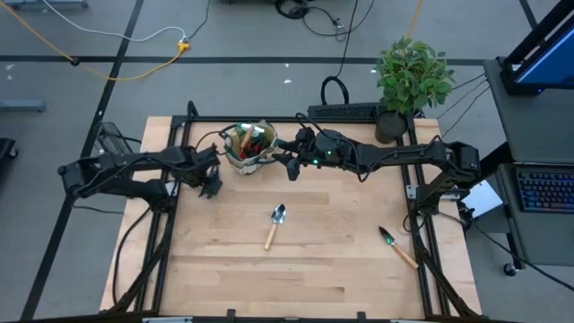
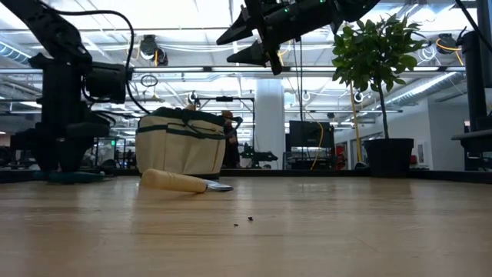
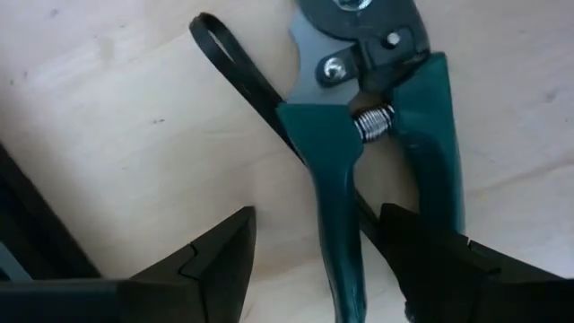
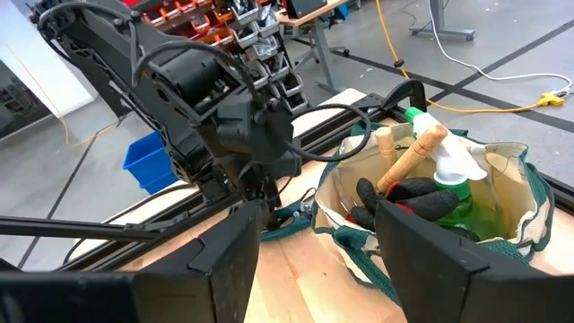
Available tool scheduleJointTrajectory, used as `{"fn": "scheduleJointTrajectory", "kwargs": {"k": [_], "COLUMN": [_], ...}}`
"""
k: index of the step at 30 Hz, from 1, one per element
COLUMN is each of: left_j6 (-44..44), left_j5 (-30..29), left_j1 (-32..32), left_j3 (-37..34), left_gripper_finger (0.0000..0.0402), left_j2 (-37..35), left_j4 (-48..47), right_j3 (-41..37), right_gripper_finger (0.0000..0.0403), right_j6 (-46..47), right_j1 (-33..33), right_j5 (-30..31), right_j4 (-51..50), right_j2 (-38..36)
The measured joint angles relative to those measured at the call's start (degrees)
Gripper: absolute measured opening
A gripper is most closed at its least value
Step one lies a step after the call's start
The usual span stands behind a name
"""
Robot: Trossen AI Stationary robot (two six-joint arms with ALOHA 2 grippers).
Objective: Pick & Place Garden tools in Gardening bag
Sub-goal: Put the shear scissors into the gardening bag
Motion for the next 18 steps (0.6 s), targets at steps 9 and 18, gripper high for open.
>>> {"fn": "scheduleJointTrajectory", "kwargs": {"k": [9, 18], "left_j6": [-1.06, -0.87], "left_j5": [-0.29, -0.03], "left_j1": [-0.05, -0.03], "left_j3": [-2.86, -3.11], "left_gripper_finger": [0.0235, 0.0082], "left_j2": [-1.11, -1.84], "left_j4": [4.54, 4.83], "right_j3": [0.00, 0.00], "right_gripper_finger": [0.0215, 0.0215], "right_j6": [0.56, 0.68], "right_j1": [0.00, 0.00], "right_j5": [0.01, 0.09], "right_j4": [0.01, 0.03], "right_j2": [0.00, 0.00]}}
